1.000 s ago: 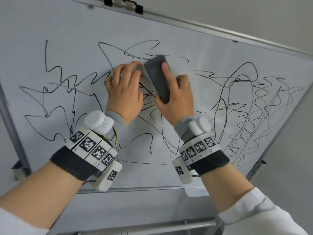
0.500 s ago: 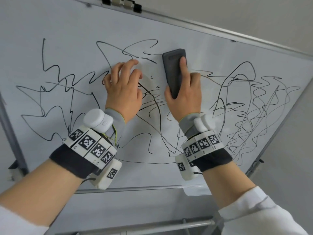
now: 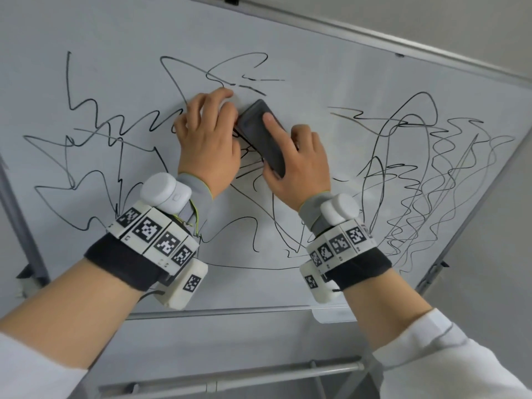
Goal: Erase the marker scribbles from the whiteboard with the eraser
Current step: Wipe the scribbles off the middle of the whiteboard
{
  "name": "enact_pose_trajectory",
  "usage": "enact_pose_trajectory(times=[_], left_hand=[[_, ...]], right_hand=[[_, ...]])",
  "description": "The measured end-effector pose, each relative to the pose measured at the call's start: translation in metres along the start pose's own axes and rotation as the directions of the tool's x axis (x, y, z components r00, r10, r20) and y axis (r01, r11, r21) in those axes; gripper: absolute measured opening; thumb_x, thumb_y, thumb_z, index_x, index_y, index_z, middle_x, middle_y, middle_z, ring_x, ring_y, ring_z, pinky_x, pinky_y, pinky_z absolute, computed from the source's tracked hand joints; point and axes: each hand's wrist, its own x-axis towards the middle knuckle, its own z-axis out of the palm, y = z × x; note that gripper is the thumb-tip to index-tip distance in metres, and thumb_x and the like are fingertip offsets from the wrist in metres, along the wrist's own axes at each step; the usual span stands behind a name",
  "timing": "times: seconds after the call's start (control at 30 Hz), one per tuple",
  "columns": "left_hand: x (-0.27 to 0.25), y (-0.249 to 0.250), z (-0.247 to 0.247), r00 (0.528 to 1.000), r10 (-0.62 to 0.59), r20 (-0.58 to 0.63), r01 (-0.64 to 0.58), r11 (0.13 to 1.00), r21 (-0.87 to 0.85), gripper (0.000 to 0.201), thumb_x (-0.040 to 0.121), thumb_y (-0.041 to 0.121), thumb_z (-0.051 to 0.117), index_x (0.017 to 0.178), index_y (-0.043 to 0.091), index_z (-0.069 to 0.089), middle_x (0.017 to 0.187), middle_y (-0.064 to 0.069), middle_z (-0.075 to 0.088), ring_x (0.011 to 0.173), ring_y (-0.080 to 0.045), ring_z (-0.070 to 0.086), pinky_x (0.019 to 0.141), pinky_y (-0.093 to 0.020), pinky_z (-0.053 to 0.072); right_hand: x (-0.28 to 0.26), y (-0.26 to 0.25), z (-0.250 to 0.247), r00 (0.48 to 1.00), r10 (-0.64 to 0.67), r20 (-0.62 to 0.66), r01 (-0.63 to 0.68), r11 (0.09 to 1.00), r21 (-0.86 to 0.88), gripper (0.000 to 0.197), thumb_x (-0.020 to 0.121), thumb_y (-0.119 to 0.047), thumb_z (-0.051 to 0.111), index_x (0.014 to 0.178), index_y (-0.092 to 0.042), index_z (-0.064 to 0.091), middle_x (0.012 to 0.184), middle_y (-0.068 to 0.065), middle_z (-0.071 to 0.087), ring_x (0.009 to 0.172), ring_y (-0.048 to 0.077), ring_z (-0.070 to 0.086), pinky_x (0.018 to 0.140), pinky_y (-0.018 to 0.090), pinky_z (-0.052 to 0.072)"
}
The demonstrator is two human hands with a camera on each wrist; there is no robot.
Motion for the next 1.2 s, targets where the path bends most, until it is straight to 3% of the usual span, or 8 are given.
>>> enact_pose_trajectory(times=[0.2, 0.37, 0.43, 0.67, 0.8, 0.9, 1.07, 1.2], left_hand=[[0.001, 0.000, -0.003, 1.000, -0.009, -0.021, 0.009, 1.000, -0.001, 0.033, 0.066, 0.010, 0.026, 0.092, 0.008, 0.046, 0.130, -0.007, 0.047, 0.115, -0.029, 0.035, 0.082, -0.045, 0.033], [0.002, -0.003, -0.002, 1.000, -0.007, -0.027, 0.007, 1.000, -0.012, 0.031, 0.066, -0.002, 0.038, 0.094, 0.009, 0.045, 0.129, -0.008, 0.048, 0.116, -0.028, 0.036, 0.085, -0.046, 0.034], [0.002, -0.005, -0.004, 1.000, -0.005, -0.026, 0.004, 1.000, -0.018, 0.031, 0.065, 0.001, 0.035, 0.094, 0.010, 0.044, 0.129, -0.008, 0.048, 0.116, -0.026, 0.035, 0.084, -0.045, 0.033], [0.005, -0.008, -0.008, 0.999, 0.012, -0.045, -0.012, 1.000, -0.003, 0.033, 0.063, -0.001, 0.037, 0.093, 0.013, 0.039, 0.125, -0.008, 0.049, 0.110, -0.024, 0.032, 0.081, -0.044, 0.033], [0.004, -0.008, -0.010, 1.000, -0.001, -0.030, 0.001, 1.000, -0.007, 0.032, 0.064, 0.009, 0.027, 0.094, 0.014, 0.039, 0.125, -0.008, 0.049, 0.110, -0.024, 0.032, 0.081, -0.044, 0.033], [0.004, -0.011, -0.012, 0.999, 0.006, -0.036, -0.007, 1.000, -0.016, 0.031, 0.065, 0.009, 0.030, 0.094, 0.013, 0.041, 0.126, -0.009, 0.049, 0.111, -0.026, 0.035, 0.082, -0.045, 0.034], [0.004, -0.019, -0.017, 0.999, 0.000, -0.045, 0.000, 1.000, 0.002, 0.033, 0.064, 0.000, 0.041, 0.094, 0.013, 0.042, 0.126, -0.011, 0.047, 0.113, -0.029, 0.038, 0.082, -0.043, 0.032], [0.002, -0.023, -0.018, 0.999, 0.006, -0.040, -0.007, 1.000, -0.012, 0.031, 0.065, 0.007, 0.036, 0.095, 0.016, 0.039, 0.124, -0.012, 0.048, 0.111, -0.027, 0.037, 0.082, -0.042, 0.033]], right_hand=[[0.027, 0.010, -0.015, 0.987, 0.043, -0.158, -0.052, 0.997, -0.054, 0.063, 0.075, -0.021, 0.060, 0.137, -0.015, 0.048, 0.099, 0.017, 0.053, 0.075, 0.033, 0.046, 0.068, 0.040, 0.044], [-0.009, 0.001, 0.002, 1.000, -0.019, 0.022, 0.020, 0.999, -0.031, 0.069, 0.073, -0.025, 0.059, 0.138, -0.027, 0.036, 0.101, 0.015, 0.053, 0.078, 0.032, 0.045, 0.066, 0.043, 0.044], [-0.011, 0.001, 0.001, 0.999, -0.019, 0.049, 0.020, 0.999, -0.038, 0.069, 0.073, -0.025, 0.059, 0.137, -0.029, 0.034, 0.101, 0.015, 0.053, 0.078, 0.032, 0.045, 0.066, 0.043, 0.045], [0.047, 0.006, -0.017, 0.973, 0.151, -0.175, -0.151, 0.988, 0.015, 0.069, 0.074, -0.017, 0.060, 0.140, -0.013, 0.042, 0.098, 0.017, 0.050, 0.077, 0.033, 0.044, 0.076, 0.038, 0.044], [0.045, -0.013, -0.009, 0.987, 0.086, -0.136, -0.082, 0.996, 0.038, 0.068, 0.074, -0.018, 0.060, 0.139, -0.012, 0.044, 0.096, 0.017, 0.050, 0.075, 0.032, 0.045, 0.070, 0.040, 0.046], [0.038, -0.018, -0.006, 0.997, 0.030, -0.073, -0.029, 0.999, 0.019, 0.066, 0.075, -0.021, 0.061, 0.139, -0.016, 0.045, 0.096, 0.016, 0.051, 0.075, 0.031, 0.045, 0.065, 0.041, 0.046], [0.061, -0.013, -0.014, 0.958, 0.198, -0.207, -0.193, 0.980, 0.047, 0.070, 0.075, -0.020, 0.060, 0.141, -0.010, 0.040, 0.095, 0.018, 0.049, 0.074, 0.033, 0.045, 0.073, 0.040, 0.047], [0.056, -0.034, 0.000, 0.981, 0.127, -0.148, -0.117, 0.991, 0.070, 0.071, 0.074, -0.020, 0.061, 0.141, -0.010, 0.041, 0.093, 0.017, 0.049, 0.072, 0.032, 0.046, 0.064, 0.037, 0.047]])
